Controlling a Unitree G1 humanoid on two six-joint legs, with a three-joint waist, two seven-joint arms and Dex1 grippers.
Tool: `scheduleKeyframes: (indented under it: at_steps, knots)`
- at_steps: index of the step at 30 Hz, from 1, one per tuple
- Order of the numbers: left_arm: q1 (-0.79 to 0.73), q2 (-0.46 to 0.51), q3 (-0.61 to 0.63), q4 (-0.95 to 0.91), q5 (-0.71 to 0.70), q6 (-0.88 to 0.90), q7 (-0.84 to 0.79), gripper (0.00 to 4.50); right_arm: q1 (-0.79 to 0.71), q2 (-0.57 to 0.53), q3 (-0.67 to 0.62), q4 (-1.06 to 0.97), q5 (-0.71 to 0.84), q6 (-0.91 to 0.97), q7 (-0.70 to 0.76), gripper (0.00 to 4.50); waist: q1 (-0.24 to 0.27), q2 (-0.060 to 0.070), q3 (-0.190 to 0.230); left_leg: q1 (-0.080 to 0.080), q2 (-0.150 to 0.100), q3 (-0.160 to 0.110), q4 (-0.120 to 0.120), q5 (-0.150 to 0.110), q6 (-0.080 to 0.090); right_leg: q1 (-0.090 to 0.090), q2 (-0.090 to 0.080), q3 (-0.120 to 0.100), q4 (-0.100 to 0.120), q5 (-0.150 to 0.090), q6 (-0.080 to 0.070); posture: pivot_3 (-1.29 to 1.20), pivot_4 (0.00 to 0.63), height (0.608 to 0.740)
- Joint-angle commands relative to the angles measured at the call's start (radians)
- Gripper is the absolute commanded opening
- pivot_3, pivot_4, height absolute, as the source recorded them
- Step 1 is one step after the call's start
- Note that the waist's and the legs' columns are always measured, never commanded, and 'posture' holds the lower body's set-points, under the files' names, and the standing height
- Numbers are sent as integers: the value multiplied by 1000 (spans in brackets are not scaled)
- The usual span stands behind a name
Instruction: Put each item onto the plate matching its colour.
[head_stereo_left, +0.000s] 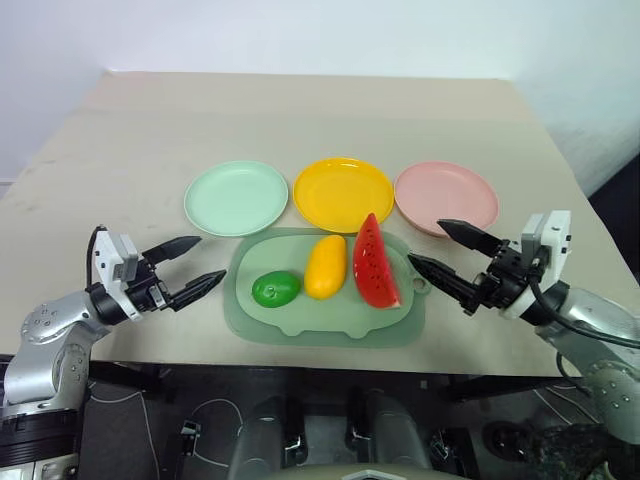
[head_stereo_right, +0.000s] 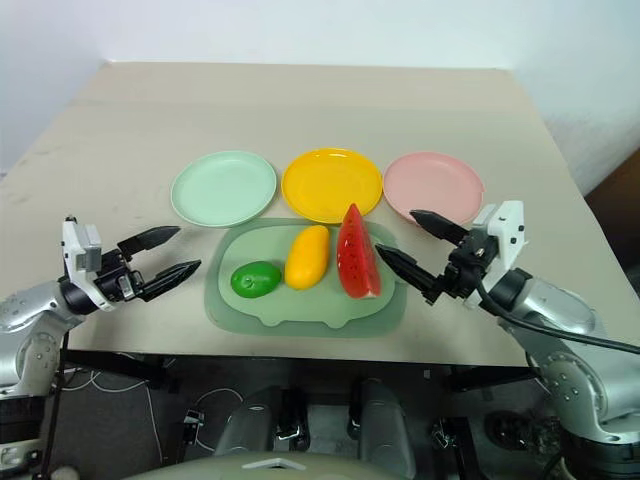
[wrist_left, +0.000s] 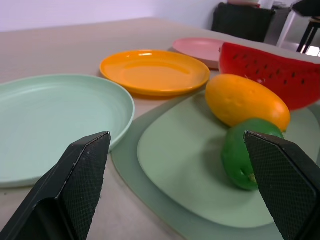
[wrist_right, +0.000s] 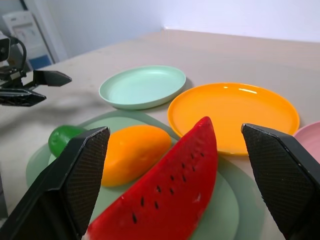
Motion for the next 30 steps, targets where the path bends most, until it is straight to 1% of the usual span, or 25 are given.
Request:
scheduleKeyframes:
  at_steps: [1, 8, 12, 16, 18, 22, 27, 30]
  knots:
    - [-12, 5, 4, -4, 2, -23, -6, 4485, -6, 7, 10, -36, -14, -34, -7, 4500, 0, 0, 0, 0, 0, 0, 0, 0, 0, 0, 0, 0, 0, 0, 0, 0, 150, 696]
    - [-37, 13, 3, 60, 6, -44, -37, 4485, -9, -12, 10, -34, -19, -45, 9, 4500, 0, 0, 0, 0, 0, 0, 0, 0, 0, 0, 0, 0, 1, 0, 0, 0, 150, 696]
    - [-47, 9, -2, 67, 6, -40, -43, 4485, -7, -59, -7, -31, -9, -12, 20, 4500, 2, 0, 0, 0, 0, 0, 0, 0, 0, 0, 0, 0, 1, 0, 0, 0, 150, 696]
    - [-51, -7, -26, 86, 30, -64, -50, 4485, -19, -140, -36, -17, 52, 91, 18, 4500, 2, 0, 0, 0, 0, 0, 0, 0, 0, 0, -1, 0, 1, 1, -1, 0, 150, 696]
    - [-46, -12, -38, 81, 36, -65, -43, 4485, -43, -168, -39, -14, 82, 148, -10, 4500, 1, 0, 0, 0, 0, 0, 1, 0, 0, 0, 0, 0, 1, 2, -3, 0, 150, 696]
    - [-41, -17, -44, 45, 29, -49, -29, 4485, -133, -176, -66, -15, 204, 234, -84, 4500, -2, 0, 0, 0, 0, 0, 1, 0, 0, 0, 0, 0, 2, 2, -3, 0, 150, 696]
    - [-30, -25, -52, 13, 34, -42, -2, 4485, -252, -190, -65, -21, 342, 343, -222, 4500, 0, 0, 0, 0, 0, 0, 1, 0, 0, 0, 0, 0, 2, 2, -3, 0, 150, 696]
    - [-29, -25, -61, -27, 30, -22, 23, 4485, -284, -212, -54, 12, 380, 412, -291, 4500, 2, 0, 0, 0, 0, 0, 1, 0, 0, 0, -1, 0, 2, 2, -3, 0, 150, 696]
